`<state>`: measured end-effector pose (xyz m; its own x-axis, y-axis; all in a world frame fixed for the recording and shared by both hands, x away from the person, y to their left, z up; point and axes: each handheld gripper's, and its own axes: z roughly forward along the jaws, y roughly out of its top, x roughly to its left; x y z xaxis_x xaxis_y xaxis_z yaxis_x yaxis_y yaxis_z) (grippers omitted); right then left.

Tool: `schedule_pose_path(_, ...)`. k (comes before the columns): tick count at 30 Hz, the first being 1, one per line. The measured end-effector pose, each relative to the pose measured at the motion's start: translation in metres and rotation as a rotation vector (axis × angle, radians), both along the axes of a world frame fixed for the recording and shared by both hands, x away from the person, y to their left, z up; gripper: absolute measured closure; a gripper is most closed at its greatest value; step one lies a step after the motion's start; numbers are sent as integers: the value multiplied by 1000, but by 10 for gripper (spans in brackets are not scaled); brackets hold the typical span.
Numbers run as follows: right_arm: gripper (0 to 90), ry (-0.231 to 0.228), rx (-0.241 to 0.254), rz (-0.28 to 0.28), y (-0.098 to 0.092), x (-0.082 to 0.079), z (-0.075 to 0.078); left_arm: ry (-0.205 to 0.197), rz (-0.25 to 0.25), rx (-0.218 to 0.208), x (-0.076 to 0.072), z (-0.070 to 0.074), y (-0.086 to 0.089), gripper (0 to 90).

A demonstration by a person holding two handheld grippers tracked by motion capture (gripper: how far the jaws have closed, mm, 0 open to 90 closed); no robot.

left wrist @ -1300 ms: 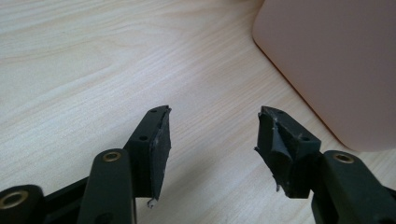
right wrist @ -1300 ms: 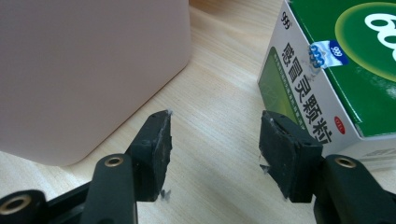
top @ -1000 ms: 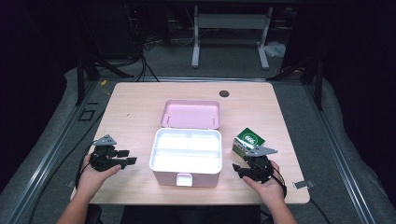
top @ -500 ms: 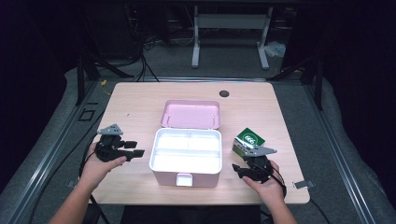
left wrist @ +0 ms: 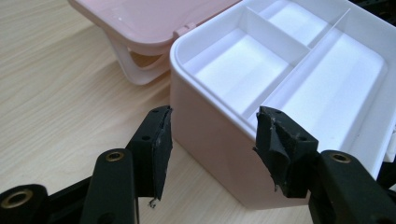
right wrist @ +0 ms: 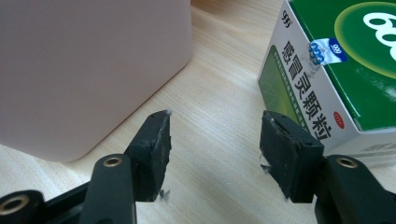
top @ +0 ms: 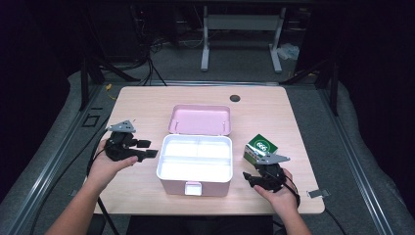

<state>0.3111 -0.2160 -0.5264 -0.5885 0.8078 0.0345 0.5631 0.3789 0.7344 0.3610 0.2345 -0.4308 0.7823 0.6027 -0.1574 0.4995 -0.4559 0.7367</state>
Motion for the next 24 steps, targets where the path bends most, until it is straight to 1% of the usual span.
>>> schedule_pose_path(2,427,1,0,2,0,0,0,2,-15,2,1,1,-8,464)
schedule_pose_path(3,427,1,0,2,0,0,0,2,-15,2,1,1,-8,471)
schedule_pose_path(5,427,-8,-7,-8,1,0,-1,2,-33,6,2,1,-14,477)
schedule_pose_path(6,427,4,-2,3,0,0,-1,6,-53,12,3,2,-21,486)
schedule_pose_path(8,426,-4,-9,-6,1,0,-1,6,-60,14,3,2,-23,495)
schedule_pose_path(9,426,4,-5,7,0,0,-1,3,-72,20,3,2,-28,495)
schedule_pose_path(10,426,3,-4,8,0,0,-1,2,-86,25,3,2,-32,505)
schedule_pose_path(13,427,4,-4,9,0,0,-1,-5,-113,49,3,3,-41,519)
schedule_pose_path(14,426,-5,-11,-2,1,0,-1,-4,-127,60,3,4,-45,540)
schedule_pose_path(15,426,-5,-11,-2,1,0,-1,-5,-131,64,3,4,-47,540)
schedule_pose_path(16,427,-4,-11,-2,1,0,-1,-15,-136,81,4,4,-50,551)
schedule_pose_path(17,426,-1,-10,0,1,0,-1,-16,-143,97,4,3,-53,570)
schedule_pose_path(18,427,1,-13,-2,1,0,-1,-12,-146,109,5,3,-55,586)
schedule_pose_path(23,426,5,-16,2,1,0,-2,-15,-188,179,7,3,-68,670)
schedule_pose_path(24,426,7,-17,3,1,0,-2,-8,-200,197,7,3,-73,707)
